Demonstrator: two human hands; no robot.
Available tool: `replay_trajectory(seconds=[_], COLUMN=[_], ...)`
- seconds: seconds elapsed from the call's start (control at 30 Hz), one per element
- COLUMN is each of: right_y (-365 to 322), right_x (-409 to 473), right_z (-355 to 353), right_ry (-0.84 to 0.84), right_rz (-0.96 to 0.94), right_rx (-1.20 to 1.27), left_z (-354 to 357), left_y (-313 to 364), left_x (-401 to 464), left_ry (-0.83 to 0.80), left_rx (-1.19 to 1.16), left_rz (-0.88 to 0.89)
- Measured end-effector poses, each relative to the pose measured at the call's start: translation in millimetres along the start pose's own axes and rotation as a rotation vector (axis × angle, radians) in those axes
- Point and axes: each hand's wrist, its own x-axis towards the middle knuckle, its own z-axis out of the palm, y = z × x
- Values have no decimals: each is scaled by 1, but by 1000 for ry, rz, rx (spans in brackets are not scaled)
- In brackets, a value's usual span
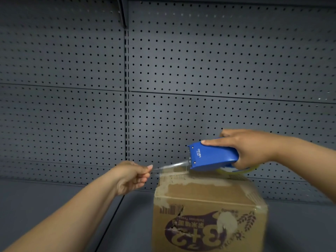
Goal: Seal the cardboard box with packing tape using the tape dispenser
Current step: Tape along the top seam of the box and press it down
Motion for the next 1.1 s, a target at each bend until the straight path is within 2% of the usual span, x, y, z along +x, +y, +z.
replay_trajectory(seconds=[0.67,0.9,1.1], right_y=[-11,-16,-21], right_x=[6,6,5], right_z=[6,7,10], right_ry=[-161,-148,-112], right_rz=[53,43,40], right_rx=[3,-47,-54], left_z=[5,7,8], left_y=[-34,-51,-58], left_x=[30,42,46], left_ry=[-51,-100,-75], left_rx=[-47,-182,-79], left_rz=[-248,-323,-305])
